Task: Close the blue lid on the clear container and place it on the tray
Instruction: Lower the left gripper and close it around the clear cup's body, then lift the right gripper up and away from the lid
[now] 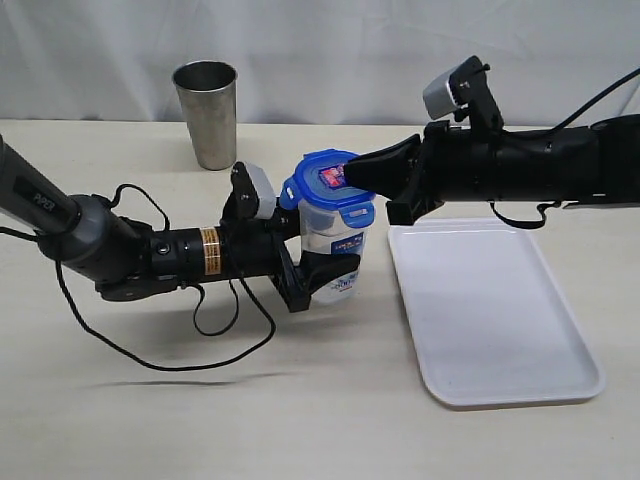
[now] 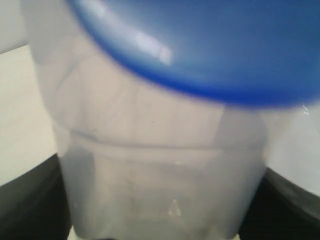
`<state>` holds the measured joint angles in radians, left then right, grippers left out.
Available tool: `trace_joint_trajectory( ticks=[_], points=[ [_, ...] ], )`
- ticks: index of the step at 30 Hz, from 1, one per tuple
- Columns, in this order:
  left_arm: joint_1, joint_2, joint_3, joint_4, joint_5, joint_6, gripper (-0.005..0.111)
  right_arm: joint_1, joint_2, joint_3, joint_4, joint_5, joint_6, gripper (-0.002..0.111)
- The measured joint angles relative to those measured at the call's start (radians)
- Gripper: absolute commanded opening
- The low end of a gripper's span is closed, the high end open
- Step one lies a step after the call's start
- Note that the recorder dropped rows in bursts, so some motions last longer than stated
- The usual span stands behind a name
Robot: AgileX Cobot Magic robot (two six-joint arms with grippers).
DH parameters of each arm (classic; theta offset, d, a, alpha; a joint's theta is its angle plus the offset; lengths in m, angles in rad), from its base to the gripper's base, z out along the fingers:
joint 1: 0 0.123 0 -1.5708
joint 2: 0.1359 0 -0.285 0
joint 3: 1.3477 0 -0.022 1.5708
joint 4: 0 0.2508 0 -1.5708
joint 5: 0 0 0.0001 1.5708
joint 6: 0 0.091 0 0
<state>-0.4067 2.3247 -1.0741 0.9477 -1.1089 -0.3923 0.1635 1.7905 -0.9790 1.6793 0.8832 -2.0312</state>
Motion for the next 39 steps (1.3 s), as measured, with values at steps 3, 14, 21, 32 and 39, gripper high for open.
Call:
trace_joint_trajectory(
  ticks=[3,14,21,32,39],
  points=[
    [0.022,-0.012,0.0,0.032,0.01,-0.004,0.0,0.0,-0.011,0.0,-0.018,-0.002,0.006,0.005],
    [0.108,-0.025,-0.002,0.177,0.003,-0.008,0.0,0.0,-0.135,0.0,-0.111,-0.023,0.202,0.009],
    [0.209,-0.023,-0.002,0.373,-0.109,-0.008,0.0,0.002,-0.297,0.0,-0.139,-0.336,0.398,0.024],
    [0.278,-0.023,-0.002,0.481,-0.148,-0.012,0.0,-0.007,-0.342,0.002,-0.753,-0.815,1.131,0.024],
    [0.278,-0.023,-0.002,0.486,-0.149,-0.024,0.0,-0.205,-0.261,-0.001,-0.81,-0.716,1.298,0.031]
  ],
)
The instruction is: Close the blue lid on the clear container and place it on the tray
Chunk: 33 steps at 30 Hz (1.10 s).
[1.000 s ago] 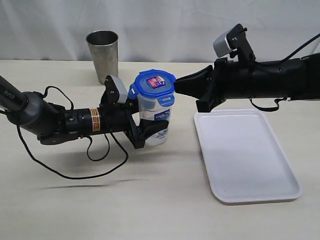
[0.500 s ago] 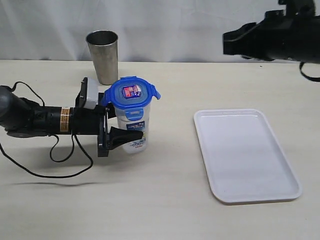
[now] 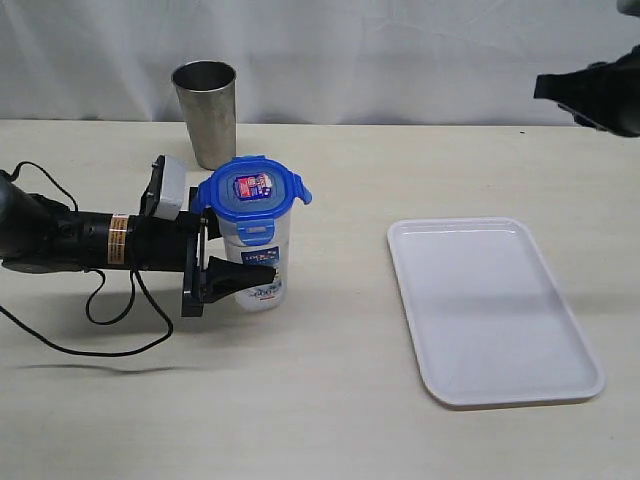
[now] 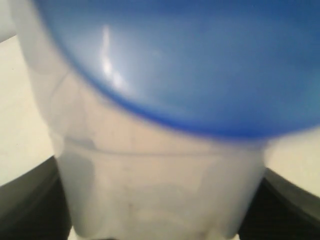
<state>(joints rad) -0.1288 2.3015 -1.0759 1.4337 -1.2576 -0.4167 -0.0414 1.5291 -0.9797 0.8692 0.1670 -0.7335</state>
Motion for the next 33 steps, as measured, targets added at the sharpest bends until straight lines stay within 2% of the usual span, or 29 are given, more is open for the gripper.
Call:
trace_joint_trajectory(
  ticks=[1,2,3,5,7,9,11,16,23,30,33],
  points=[
    [0.0,0.0,0.0,-0.003,0.0,0.0,0.0,-0.024,0.012,-0.006,-0.002,0.051,0.007,0.041],
    [0.0,0.0,0.0,-0.003,0.0,0.0,0.0,-0.075,0.049,-0.036,-0.004,0.197,0.019,0.045],
    [0.0,0.0,0.0,-0.003,0.0,0.0,0.0,-0.091,0.07,-0.06,-0.004,0.253,0.017,0.05],
    [0.0,0.0,0.0,-0.003,0.0,0.0,0.0,-0.104,0.121,-0.134,0.044,0.462,-0.038,0.05],
    [0.0,0.0,0.0,-0.003,0.0,0.0,0.0,-0.104,0.18,-0.203,0.217,0.735,-0.133,0.048],
    [0.0,0.0,0.0,-0.005,0.0,0.0,0.0,-0.093,0.209,-0.229,0.303,0.892,-0.166,0.046],
    [0.0,0.0,0.0,-0.007,0.0,0.0,0.0,-0.037,0.214,-0.244,0.334,0.947,-0.199,0.046],
    [0.0,0.0,0.0,-0.007,0.0,-0.002,0.0,0.165,0.214,-0.264,0.305,0.875,-0.165,0.046],
    [0.0,0.0,0.0,-0.009,0.0,-0.002,0.0,0.356,0.212,-0.362,0.018,0.68,0.09,0.046],
    [0.0,0.0,0.0,-0.011,0.0,-0.002,0.0,0.403,0.232,-0.435,-0.038,0.649,0.206,0.046],
    [0.0,0.0,0.0,-0.011,0.0,-0.004,0.0,0.403,0.27,-0.448,-0.04,0.66,0.228,0.042]
  ],
)
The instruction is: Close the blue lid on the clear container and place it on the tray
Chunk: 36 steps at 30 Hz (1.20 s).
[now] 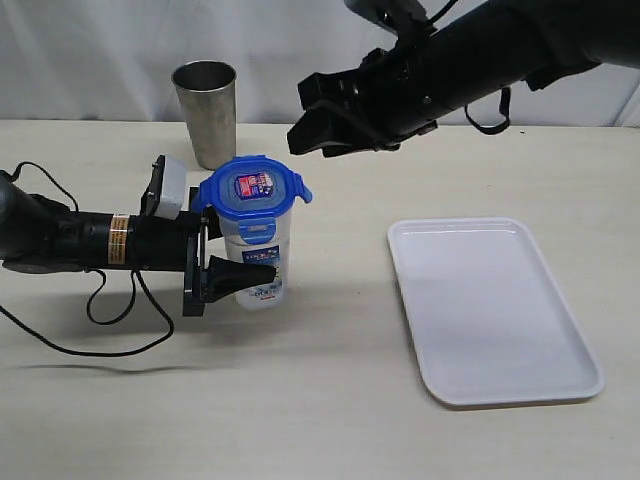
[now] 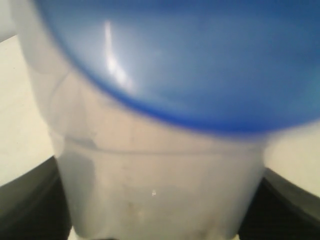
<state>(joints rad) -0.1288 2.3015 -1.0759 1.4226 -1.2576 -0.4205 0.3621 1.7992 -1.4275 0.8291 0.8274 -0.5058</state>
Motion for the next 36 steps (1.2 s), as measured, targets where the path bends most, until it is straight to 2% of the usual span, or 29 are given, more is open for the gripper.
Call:
trace_joint_trajectory(
  ticks=[3,12,36],
  points=[
    [0.0,0.0,0.0,0.0,0.0,0.0,0.0,0.0,0.037,-0.002,0.0,0.031,0.0,0.036],
    [0.0,0.0,0.0,0.0,0.0,0.0,0.0,0.0,0.086,-0.002,0.101,0.061,-0.065,0.037],
    [0.009,0.0,0.0,0.006,-0.004,-0.008,0.0,0.011,0.159,-0.016,0.168,0.097,-0.079,0.037]
  ],
)
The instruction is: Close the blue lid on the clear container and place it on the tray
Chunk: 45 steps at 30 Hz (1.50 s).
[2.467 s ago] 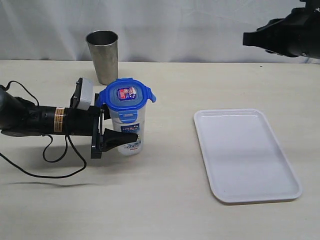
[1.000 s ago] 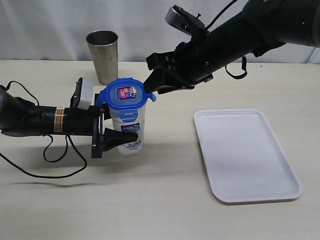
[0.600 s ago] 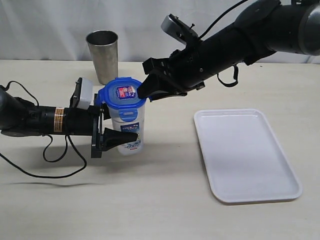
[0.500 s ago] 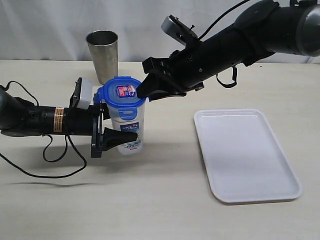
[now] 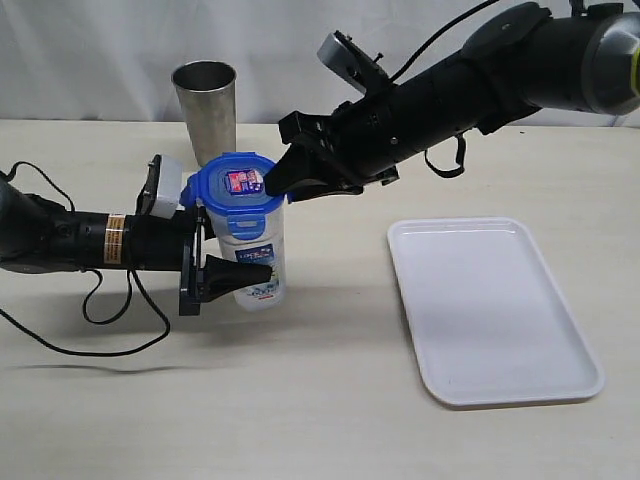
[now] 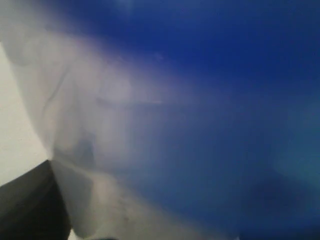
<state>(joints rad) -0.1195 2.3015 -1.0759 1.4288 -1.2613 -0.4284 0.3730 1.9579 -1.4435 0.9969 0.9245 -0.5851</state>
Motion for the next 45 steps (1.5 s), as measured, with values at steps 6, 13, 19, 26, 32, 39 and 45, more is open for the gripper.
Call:
trace_joint_trajectory(
  ticks=[6,13,19,26,32,39,45],
  points=[
    [0.001,0.0,0.0,0.011,-0.008,0.011,0.0,0.004,0.026,-0.008,0.029,0.037,0.0,0.037],
    [0.003,0.0,0.0,0.011,-0.008,0.011,0.0,0.002,0.033,-0.016,0.034,0.046,0.0,0.037],
    [0.003,0.0,0.0,0.011,-0.008,0.011,0.0,0.002,0.035,-0.025,0.024,0.052,-0.003,0.045],
    [0.003,0.0,0.0,0.011,-0.008,0.014,0.0,0.004,0.03,-0.025,0.005,0.044,-0.052,0.056],
    [-0.005,0.0,0.0,0.0,0.002,0.014,0.0,-0.003,0.001,-0.02,-0.04,0.036,-0.063,0.056],
    [-0.007,0.0,0.0,-0.008,0.009,0.008,0.0,-0.014,-0.044,-0.011,-0.07,0.036,-0.094,0.062],
    [-0.007,0.0,0.0,-0.01,0.009,0.004,0.0,-0.015,-0.091,-0.011,-0.072,0.034,-0.148,0.062]
  ],
)
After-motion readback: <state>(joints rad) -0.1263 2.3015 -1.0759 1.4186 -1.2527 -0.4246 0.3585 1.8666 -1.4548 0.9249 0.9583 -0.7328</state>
